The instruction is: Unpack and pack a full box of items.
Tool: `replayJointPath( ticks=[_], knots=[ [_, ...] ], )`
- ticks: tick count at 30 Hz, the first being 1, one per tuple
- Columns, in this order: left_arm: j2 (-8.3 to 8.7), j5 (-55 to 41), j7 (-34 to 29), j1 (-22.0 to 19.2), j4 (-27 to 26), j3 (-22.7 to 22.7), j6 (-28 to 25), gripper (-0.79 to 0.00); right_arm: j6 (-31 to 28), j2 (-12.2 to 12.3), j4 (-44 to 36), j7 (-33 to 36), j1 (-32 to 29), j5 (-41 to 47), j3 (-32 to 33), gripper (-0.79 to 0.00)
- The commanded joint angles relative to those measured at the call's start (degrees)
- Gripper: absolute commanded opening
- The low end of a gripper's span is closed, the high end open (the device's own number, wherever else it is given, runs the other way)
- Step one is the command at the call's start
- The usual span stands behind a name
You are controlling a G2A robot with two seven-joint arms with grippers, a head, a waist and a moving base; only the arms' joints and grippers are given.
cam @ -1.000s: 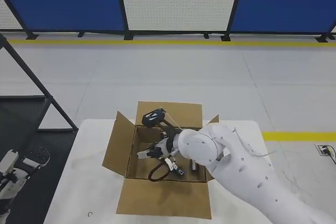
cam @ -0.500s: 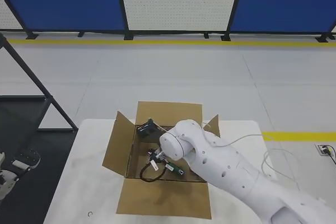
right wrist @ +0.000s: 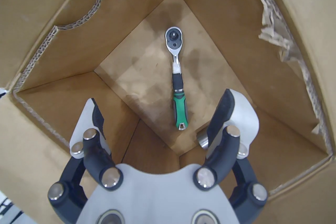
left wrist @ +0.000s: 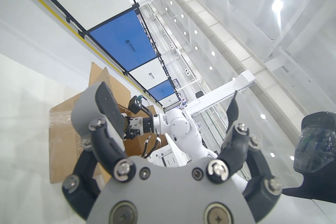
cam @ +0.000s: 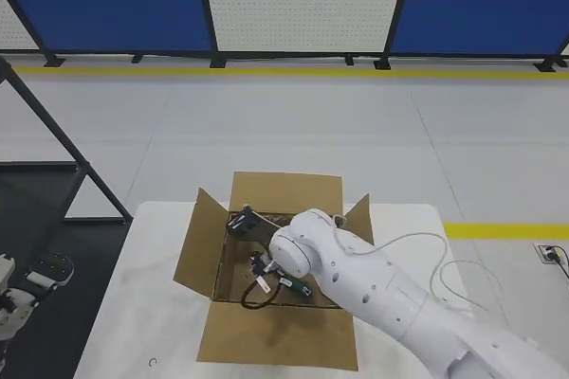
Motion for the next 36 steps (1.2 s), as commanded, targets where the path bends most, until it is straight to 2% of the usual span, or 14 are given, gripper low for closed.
replayJointPath(
  ticks=[1,6,12,26,29,31,36],
  knots=[
    [-0.04,0.3,0.3,0.6,-0.7,0.6,-0.5,0.0,-0.4,-1.4,3.4,-0.6,0.3,-0.6,-0.9,0.0],
    [-0.2,1.3,2.1,2.0,-2.4,2.0,-1.3,0.0,1.1,-6.1,11.5,-1.1,1.1,-2.7,-3.8,0.0],
    [-0.36,2.9,4.9,2.9,-3.7,3.9,-1.4,0.0,-3.2,-11.7,21.1,-0.9,1.6,-2.0,-5.3,0.0],
    [-0.4,3.2,5.7,3.1,-3.8,4.2,-1.1,0.0,-3.3,-11.9,21.7,-0.8,1.7,-2.0,-5.4,0.0],
    [-0.4,4.6,6.2,3.4,-4.7,5.4,-0.8,0.0,-2.4,-12.0,22.9,-5.0,0.5,-1.6,-4.3,0.0],
    [-0.4,5.0,6.6,3.5,-5.2,5.7,-0.8,0.0,-5.2,-12.0,23.5,-8.7,0.0,-2.2,-3.9,0.0],
    [-0.38,4.8,7.3,4.1,-5.9,5.4,-1.0,0.0,-6.0,-12.5,27.2,-11.1,-0.3,-2.8,-3.0,-0.018]
  ],
)
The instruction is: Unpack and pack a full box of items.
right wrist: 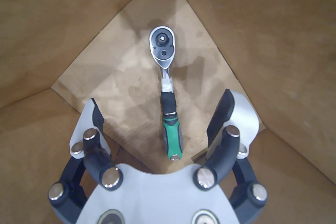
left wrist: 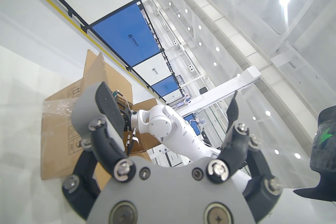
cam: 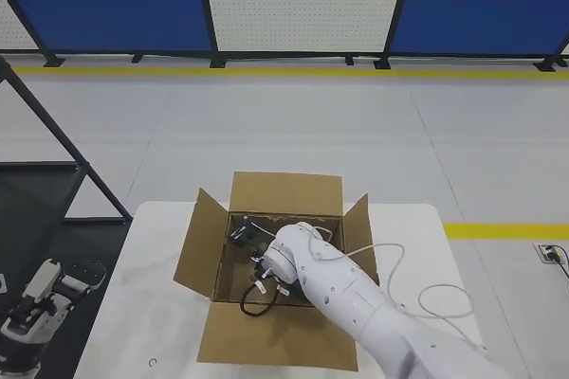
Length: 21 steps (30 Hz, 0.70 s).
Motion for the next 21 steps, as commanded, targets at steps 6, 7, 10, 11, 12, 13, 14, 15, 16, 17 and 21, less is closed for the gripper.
replayJointPath(
  ticks=[6,7,10,11,12,13,14,15,16,17,21],
  knots=[
    [-0.14,-0.7,1.0,1.6,-1.0,0.0,-1.0,0.0,1.0,-1.8,4.1,-0.4,-0.5,-1.1,0.3,-0.268],
    [-0.15,-0.7,1.1,1.7,-1.2,0.0,-1.1,0.0,1.0,-2.1,4.7,-0.4,-0.6,-1.3,0.3,-0.336],
    [-0.17,-0.7,1.4,2.0,-1.3,0.0,-1.4,0.0,0.8,-3.0,6.5,-0.5,-0.7,-1.7,0.4,-0.431],
    [-0.18,-0.7,1.5,2.1,-1.3,0.0,-1.4,0.0,0.7,-3.2,7.1,-0.7,-0.8,-1.8,0.5,-0.437],
    [-0.18,-0.7,1.7,2.2,-1.3,0.0,-1.6,0.0,0.5,-3.6,7.9,-1.0,-0.9,-1.9,0.6,-0.443],
    [-0.19,-0.7,1.8,2.2,-1.3,0.0,-1.6,0.0,0.5,-3.7,8.3,-1.2,-0.9,-1.9,0.6,-0.453],
    [-0.19,-0.7,1.8,2.3,-1.4,0.1,-1.7,0.0,0.5,-4.0,8.8,-1.4,-0.9,-1.9,0.7,-0.456],
    [-0.21,-0.7,2.0,2.4,-1.4,0.1,-1.7,0.0,0.3,-4.3,9.4,-1.6,-1.0,-2.1,0.8,-0.462],
    [-0.21,-0.7,2.1,2.5,-1.5,0.1,-1.8,0.0,0.2,-4.5,9.7,-1.6,-1.0,-2.1,0.9,-0.459],
    [-0.21,-0.7,2.1,2.5,-1.6,0.1,-1.9,0.0,0.2,-4.7,10.2,-1.8,-1.1,-2.2,0.9,-0.462],
    [-0.24,-0.5,2.5,2.8,-1.7,0.1,-2.1,0.0,-0.1,-5.5,11.8,-2.5,-1.3,-2.4,1.3,-0.462]
  ],
)
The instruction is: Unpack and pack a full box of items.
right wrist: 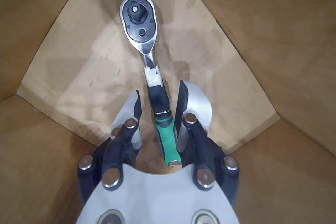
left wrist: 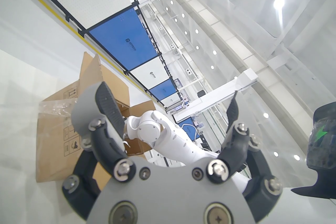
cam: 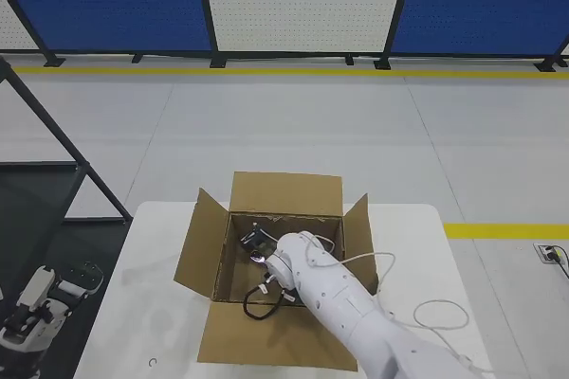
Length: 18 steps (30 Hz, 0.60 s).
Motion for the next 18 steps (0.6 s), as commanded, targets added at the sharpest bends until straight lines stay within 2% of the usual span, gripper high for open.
replayJointPath(
  ticks=[1,12,18],
  knots=[
    [-0.01,0.1,0.2,0.1,-0.1,0.0,-0.1,0.0,-0.3,-0.3,0.7,-0.2,-0.1,0.0,0.2,-0.459],
    [-0.1,0.2,1.2,1.2,-0.2,-0.6,-0.7,0.0,-1.6,-1.9,3.9,-0.1,-0.3,-1.0,0.8,-0.474],
    [-0.14,0.4,1.6,1.6,-0.2,-0.8,-0.9,0.0,-3.4,-2.5,4.6,0.6,-0.3,-2.1,1.0,-0.511]
  ],
)
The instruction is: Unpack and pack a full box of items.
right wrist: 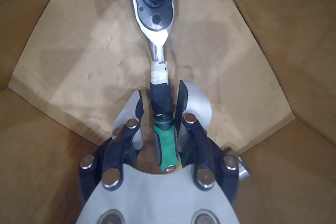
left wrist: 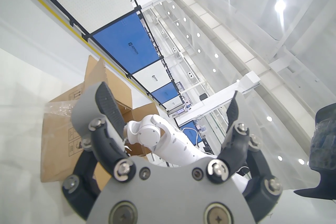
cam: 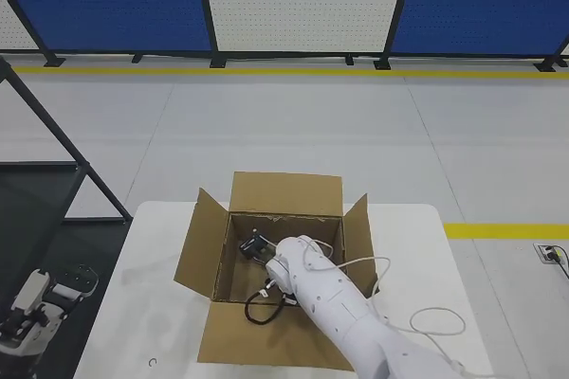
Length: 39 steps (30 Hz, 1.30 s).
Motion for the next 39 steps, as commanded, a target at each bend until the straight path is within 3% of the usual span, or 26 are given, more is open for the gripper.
replayJointPath(
  ticks=[1,7,14,18,29,39],
  knots=[
    [-0.01,0.0,0.1,0.1,0.0,0.0,0.0,0.0,-0.5,-0.2,0.1,0.6,0.0,-0.4,0.0,-0.505],
    [-0.03,0.1,0.4,0.2,0.0,-0.1,-0.3,0.0,-1.3,-0.6,0.9,1.9,0.2,-0.7,0.4,-0.474],
    [-0.07,-0.2,0.8,0.3,0.1,-0.5,-0.5,0.0,-2.5,-1.0,1.3,2.6,0.1,-1.4,0.8,-0.56],
    [-0.08,-0.2,0.9,0.4,0.1,-0.6,-0.5,0.0,-2.7,-1.0,1.5,2.7,0.1,-1.5,0.8,-0.785],
    [-0.16,-0.1,0.9,0.7,0.1,-0.2,-1.0,0.0,-0.9,-0.4,3.5,2.7,1.6,-1.1,1.9,-0.785],
    [-0.12,0.3,0.3,0.4,-0.1,0.6,-1.0,0.0,-4.5,0.8,3.7,5.5,2.2,-2.6,2.2,-0.785]
  ],
)
